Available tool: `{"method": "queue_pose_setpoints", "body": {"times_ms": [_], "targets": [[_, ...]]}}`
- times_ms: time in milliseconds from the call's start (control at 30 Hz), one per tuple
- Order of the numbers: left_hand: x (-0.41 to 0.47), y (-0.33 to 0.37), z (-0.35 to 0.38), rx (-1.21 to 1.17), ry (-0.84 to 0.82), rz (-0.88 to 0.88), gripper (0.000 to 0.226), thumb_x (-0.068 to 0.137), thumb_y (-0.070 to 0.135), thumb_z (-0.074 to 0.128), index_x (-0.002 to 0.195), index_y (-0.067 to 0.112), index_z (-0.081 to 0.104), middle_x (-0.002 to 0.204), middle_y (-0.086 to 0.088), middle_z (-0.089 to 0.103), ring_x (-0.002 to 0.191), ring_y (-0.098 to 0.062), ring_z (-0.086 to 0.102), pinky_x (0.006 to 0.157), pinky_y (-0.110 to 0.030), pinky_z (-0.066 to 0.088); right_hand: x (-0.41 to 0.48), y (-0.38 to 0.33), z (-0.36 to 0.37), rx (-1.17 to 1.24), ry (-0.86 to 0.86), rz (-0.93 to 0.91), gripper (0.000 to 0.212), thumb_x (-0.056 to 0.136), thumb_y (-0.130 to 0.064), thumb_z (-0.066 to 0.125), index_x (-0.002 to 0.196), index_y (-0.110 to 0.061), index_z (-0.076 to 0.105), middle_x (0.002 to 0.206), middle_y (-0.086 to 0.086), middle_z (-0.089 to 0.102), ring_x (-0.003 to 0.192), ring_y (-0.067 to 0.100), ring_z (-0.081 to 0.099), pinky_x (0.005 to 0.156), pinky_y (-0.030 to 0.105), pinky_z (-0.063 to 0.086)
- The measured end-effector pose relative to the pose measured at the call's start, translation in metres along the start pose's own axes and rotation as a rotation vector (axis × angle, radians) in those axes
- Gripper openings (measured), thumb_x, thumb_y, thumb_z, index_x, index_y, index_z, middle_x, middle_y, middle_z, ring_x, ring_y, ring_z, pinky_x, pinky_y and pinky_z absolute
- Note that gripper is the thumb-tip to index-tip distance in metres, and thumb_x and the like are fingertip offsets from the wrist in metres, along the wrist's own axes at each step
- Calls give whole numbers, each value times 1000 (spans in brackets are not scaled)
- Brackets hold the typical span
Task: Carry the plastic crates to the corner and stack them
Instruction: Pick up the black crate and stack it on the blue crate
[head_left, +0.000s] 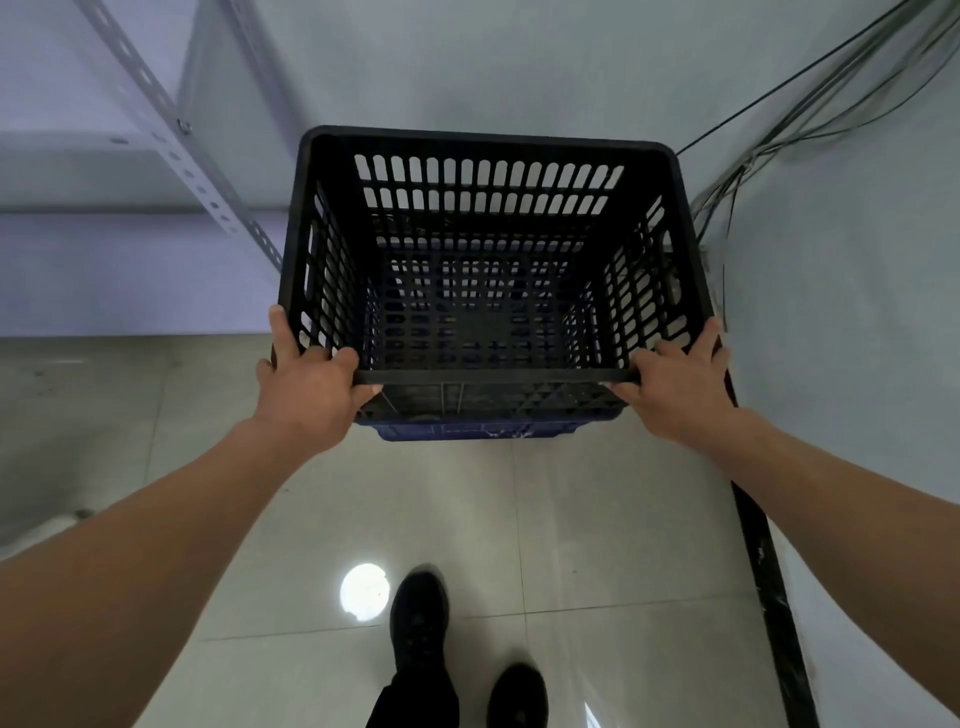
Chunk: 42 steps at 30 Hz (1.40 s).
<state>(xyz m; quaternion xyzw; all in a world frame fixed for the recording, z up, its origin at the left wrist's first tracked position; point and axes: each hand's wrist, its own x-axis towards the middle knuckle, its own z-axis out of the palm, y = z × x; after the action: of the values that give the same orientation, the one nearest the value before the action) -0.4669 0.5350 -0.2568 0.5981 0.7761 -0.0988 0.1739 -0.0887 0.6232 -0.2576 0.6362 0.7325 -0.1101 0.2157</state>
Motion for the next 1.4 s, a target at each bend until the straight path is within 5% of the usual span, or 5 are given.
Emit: {"method": "queue_pose_setpoints", "body": {"times_ms": [267,433,967,1133,1400], "targets": [[2,5,-3,38,-32,-39,41,96,54,46,110,17,54,120,-19,59,146,-46,-19,104,-70,28,-12,-12,7,-20,113,-65,64,91,-57,61,140,-19,46,168,21,12,153,50,-2,120,66,5],[2,5,3,35,20,-37,38,95,52,51,106,16,56,114,-19,60,147,-46,-17,103,-70,29,-15,-39,26,110,317,-107,38,78,-29,81,105,-11,60,115,15,63,117,41,52,109,66,32],[1,7,-2,133,-50,-32,47,95,56,45,121,18,54,135,-17,52,147,-51,-15,106,-70,25,-15,-38,20,181,290,-87,26,88,-36,69,97,-16,56,105,8,61,107,36,52,105,56,32],[3,25,-7,261,0,174,54,92,56,51,131,19,52,158,-13,28,149,-44,5,110,-68,17,-31,-41,26,332,340,-100,46,83,-27,75,123,-13,57,153,15,41,147,36,30,120,60,17],[11,53,5,125,40,241,26,95,40,52,111,20,58,116,1,62,116,-25,54,91,-47,39,-48,-107,56,749,642,-218,33,77,-7,73,108,-7,62,124,11,52,122,31,46,105,40,39]]}}
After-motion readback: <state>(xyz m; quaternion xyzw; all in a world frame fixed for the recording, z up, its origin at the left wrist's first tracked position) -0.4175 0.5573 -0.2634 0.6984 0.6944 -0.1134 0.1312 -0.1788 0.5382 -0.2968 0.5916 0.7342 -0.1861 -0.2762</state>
